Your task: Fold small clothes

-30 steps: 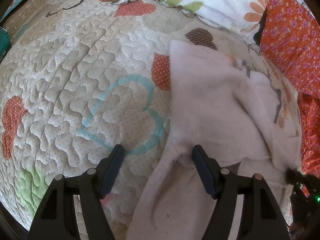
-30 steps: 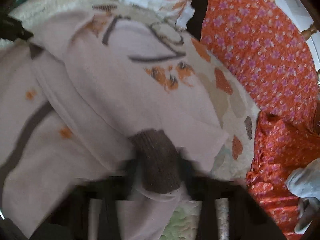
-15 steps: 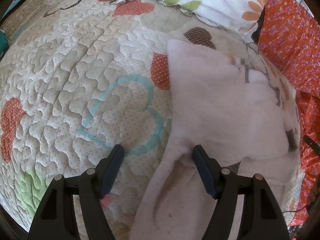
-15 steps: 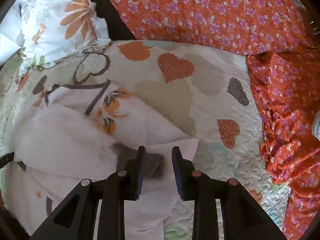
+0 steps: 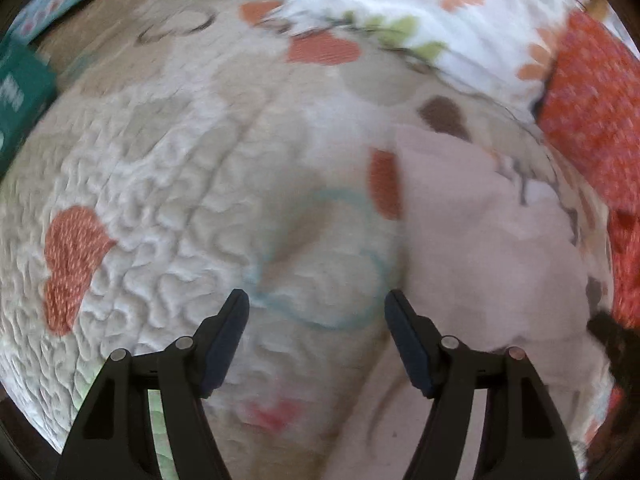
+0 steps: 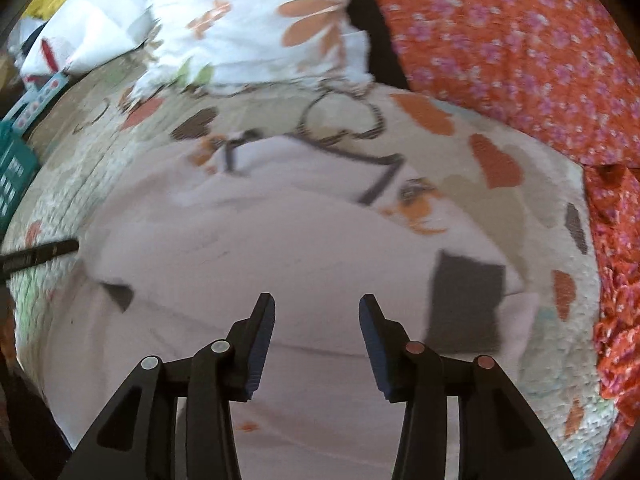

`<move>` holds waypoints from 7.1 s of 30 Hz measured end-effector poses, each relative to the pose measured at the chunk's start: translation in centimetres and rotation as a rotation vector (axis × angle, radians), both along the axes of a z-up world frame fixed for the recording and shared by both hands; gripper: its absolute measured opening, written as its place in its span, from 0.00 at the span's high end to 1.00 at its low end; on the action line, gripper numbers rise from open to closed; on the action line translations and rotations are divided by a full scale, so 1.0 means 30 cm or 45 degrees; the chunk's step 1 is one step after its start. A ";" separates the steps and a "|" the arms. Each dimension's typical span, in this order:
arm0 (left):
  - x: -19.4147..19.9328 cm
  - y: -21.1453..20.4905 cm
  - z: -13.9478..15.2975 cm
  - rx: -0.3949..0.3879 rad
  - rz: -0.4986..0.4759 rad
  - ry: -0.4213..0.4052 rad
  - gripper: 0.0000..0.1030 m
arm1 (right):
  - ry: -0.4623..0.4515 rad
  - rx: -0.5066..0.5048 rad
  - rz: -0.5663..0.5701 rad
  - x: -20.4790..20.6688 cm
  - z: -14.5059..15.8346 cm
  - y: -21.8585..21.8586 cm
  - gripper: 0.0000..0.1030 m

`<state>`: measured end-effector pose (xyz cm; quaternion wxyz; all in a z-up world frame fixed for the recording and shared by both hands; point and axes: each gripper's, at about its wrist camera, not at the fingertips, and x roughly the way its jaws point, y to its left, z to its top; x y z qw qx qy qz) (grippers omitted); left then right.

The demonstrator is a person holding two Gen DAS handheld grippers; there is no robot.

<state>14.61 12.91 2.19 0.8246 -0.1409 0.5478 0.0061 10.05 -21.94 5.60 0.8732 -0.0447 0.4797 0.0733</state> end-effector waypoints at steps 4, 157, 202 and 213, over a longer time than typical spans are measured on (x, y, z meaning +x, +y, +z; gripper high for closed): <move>0.000 0.058 -0.002 -0.096 0.030 0.018 0.33 | -0.001 -0.002 0.001 -0.063 -0.016 0.030 0.47; -0.217 -0.042 0.030 0.346 -0.161 -0.083 0.96 | 0.203 0.095 -0.719 -0.392 -0.135 -0.594 0.42; -0.222 0.319 0.215 -0.100 0.298 -0.278 0.35 | -0.163 0.158 0.105 -0.147 0.010 0.619 0.91; -0.207 -0.308 0.172 -0.166 -0.223 -0.238 0.35 | -0.146 0.270 -0.621 -0.414 0.093 -0.344 0.92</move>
